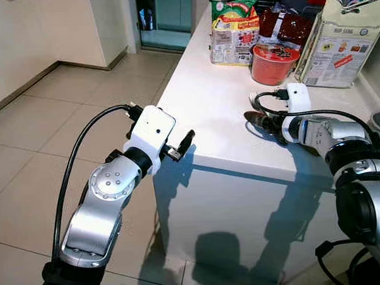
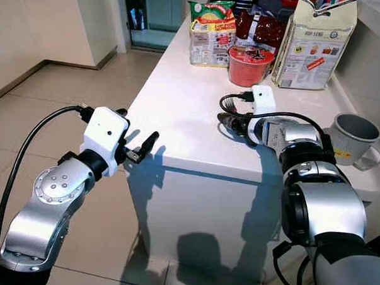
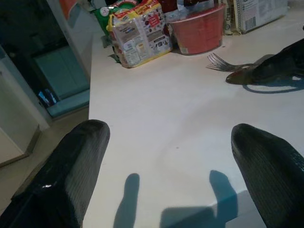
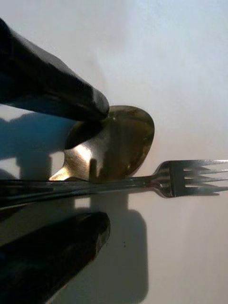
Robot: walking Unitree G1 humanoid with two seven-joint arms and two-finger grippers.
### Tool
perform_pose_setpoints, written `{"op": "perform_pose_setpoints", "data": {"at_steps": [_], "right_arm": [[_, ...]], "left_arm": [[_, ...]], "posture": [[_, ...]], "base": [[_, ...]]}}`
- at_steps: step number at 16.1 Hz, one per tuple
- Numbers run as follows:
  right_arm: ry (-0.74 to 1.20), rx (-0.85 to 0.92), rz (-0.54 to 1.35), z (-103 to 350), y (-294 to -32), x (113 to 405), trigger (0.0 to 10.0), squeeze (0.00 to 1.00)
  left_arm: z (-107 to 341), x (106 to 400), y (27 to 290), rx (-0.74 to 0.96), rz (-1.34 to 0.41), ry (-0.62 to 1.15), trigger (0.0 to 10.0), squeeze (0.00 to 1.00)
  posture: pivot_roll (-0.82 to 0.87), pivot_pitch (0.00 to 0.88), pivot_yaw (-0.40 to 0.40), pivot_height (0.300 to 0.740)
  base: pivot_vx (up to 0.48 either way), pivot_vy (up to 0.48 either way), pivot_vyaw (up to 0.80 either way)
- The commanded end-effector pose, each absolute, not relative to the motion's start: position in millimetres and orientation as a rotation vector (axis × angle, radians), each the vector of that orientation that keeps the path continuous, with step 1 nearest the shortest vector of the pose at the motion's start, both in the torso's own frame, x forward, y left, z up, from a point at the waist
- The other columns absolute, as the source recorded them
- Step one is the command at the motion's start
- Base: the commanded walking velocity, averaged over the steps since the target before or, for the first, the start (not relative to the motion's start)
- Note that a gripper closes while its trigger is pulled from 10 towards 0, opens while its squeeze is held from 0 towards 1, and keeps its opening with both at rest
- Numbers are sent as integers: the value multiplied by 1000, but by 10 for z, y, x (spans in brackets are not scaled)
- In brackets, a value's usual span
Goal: Setting the table
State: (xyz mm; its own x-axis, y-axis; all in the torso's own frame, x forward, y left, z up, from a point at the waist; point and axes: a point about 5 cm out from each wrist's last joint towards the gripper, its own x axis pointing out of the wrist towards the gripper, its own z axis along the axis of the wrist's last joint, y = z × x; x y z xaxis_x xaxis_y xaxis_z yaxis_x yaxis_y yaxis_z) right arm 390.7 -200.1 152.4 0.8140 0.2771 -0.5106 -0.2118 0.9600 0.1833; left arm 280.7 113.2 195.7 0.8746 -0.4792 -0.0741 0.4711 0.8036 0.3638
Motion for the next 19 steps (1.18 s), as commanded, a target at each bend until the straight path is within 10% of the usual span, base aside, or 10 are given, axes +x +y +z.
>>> {"op": "perform_pose_setpoints", "data": {"at_steps": [1, 19], "right_arm": [[731, 182, 300, 1163, -1955, 3729, 0, 0], [503, 416, 228, 1453, -2131, 3849, 0, 0]], "left_arm": [[1967, 2785, 1115, 403, -521, -23, 10000, 0], [1977, 2883, 1160, 402, -416, -36, 10000, 0]], "posture": [[58, 0, -59, 740], [40, 0, -86, 740]], "base": [[0, 0, 0], [0, 0, 0]]}}
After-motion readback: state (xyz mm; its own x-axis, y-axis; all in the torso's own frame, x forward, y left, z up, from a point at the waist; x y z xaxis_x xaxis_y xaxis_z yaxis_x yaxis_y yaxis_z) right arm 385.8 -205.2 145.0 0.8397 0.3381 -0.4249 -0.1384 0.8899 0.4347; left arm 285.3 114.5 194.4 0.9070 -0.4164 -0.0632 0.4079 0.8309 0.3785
